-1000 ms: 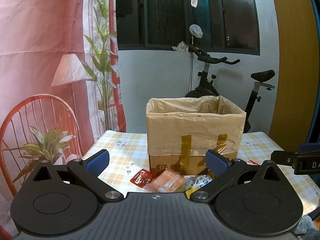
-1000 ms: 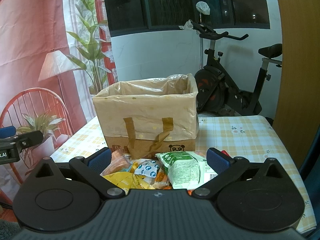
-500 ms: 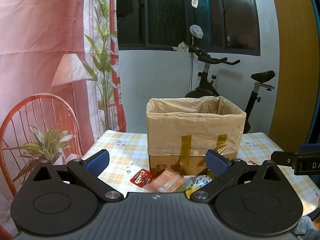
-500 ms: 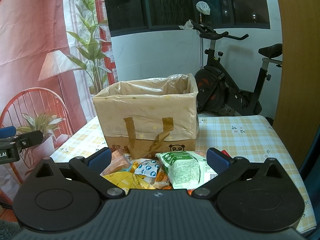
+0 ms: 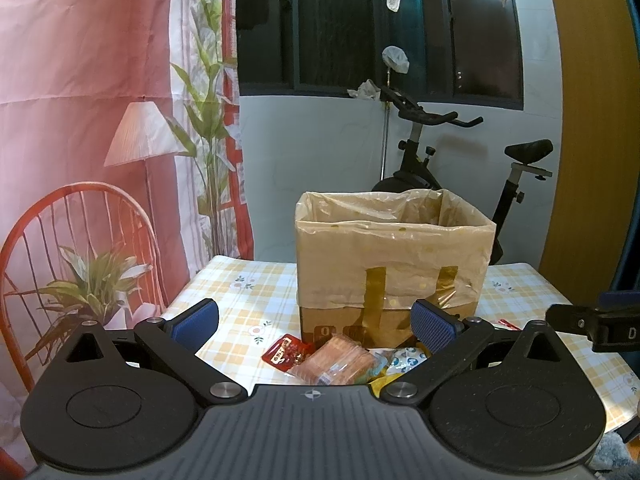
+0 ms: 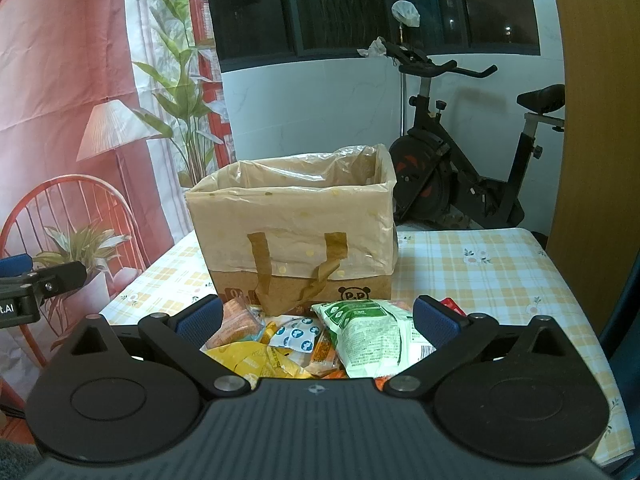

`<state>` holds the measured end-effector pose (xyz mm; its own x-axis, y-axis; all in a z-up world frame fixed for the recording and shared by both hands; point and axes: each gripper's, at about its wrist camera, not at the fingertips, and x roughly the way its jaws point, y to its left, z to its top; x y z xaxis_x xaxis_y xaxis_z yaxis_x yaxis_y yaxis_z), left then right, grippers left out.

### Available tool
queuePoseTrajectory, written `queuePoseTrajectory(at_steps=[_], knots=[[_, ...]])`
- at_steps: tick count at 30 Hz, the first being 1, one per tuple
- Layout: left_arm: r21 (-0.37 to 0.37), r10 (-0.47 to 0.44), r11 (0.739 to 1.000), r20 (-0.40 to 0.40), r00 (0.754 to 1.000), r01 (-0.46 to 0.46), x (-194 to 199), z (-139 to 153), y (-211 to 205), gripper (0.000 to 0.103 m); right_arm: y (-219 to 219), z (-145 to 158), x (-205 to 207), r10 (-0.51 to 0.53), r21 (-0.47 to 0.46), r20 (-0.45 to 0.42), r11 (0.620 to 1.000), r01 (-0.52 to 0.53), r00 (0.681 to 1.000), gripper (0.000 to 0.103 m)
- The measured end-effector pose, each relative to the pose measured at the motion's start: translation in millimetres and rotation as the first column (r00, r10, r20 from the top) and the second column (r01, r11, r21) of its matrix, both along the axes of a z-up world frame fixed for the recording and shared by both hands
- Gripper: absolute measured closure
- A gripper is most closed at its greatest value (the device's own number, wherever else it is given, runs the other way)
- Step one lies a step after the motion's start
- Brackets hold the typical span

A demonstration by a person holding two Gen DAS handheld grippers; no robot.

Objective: Organize snacks

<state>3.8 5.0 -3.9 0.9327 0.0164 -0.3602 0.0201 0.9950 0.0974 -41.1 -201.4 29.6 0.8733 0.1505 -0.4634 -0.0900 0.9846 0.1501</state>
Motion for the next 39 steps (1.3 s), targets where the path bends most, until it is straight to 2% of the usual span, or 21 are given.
queuePoseTrajectory(at_steps=[4, 9, 10, 13, 15, 16, 18, 22, 25, 31, 39], knots=[[0.012, 0.041, 0.999, -0.011, 0.999, -0.041, 7.3, 0.4, 14.7, 0.0, -3.1, -7.1, 3.0, -0.002, 0.009, -0.011, 1.0, 0.002, 1.0, 0.0], [0.062, 0.12, 0.991, -0.017, 0.993, -0.119, 19.7, -8.3, 39.0, 0.0, -12.4, -17.3, 13.0, -0.033, -0.002, -0.021, 0.999, 0.033, 0.999, 0.0], [0.129, 0.134, 0.983, -0.035, 0.99, -0.129, 22.3, -8.0, 42.3, 0.0, -12.6, -21.1, 16.2, -0.041, -0.021, -0.018, 0.999, 0.041, 0.999, 0.0], [0.153, 0.153, 0.979, -0.108, 0.982, -0.136, 32.5, -20.2, 52.0, 0.001, -13.1, -36.8, 28.0, -0.061, -0.071, -0.025, 0.996, 0.059, 0.998, 0.0], [0.092, 0.132, 0.989, -0.157, 0.979, -0.118, 38.3, -34.6, 56.9, 0.001, -17.0, -48.3, 37.2, -0.057, -0.042, -0.068, 0.998, 0.054, 0.996, 0.0], [0.039, 0.111, 0.994, -0.159, 0.981, -0.106, 43.3, -43.3, 59.8, 0.002, -19.7, -54.7, 41.2, -0.048, -0.016, -0.091, 0.999, 0.047, 0.995, 0.0], [0.004, 0.066, 0.998, -0.225, 0.972, -0.067, 47.5, -56.8, 59.8, 0.002, -20.9, -65.7, 46.3, -0.04, 0.003, -0.128, 0.999, 0.041, 0.991, 0.0], [-0.095, -0.055, 0.995, -0.347, 0.936, 0.023, 60.9, -96.4, 48.2, 0.006, -17.1, -83.6, 49.6, -0.017, 0.001, -0.184, 1.0, 0.018, 0.983, 0.0], [-0.107, -0.103, 0.992, -0.403, 0.909, 0.065, 65.8, -113.1, 42.5, 0.006, -15.8, -92.4, 51.4, -0.013, 0.001, -0.213, 1.0, 0.014, 0.977, 0.0], [-0.184, -0.16, 0.98, -0.487, 0.859, 0.079, 78.1, -134.9, 33.9, 0.006, -18.2, -109.5, 53.6, -0.015, 0.023, -0.275, 0.999, 0.022, 0.961, 0.0], [-0.18, -0.189, 0.978, -0.533, 0.825, 0.107, 89.6, -152.6, 18.2, 0.006, -18.4, -118.6, 54.5, -0.007, 0.038, -0.299, 0.999, 0.019, 0.954, 0.0]])
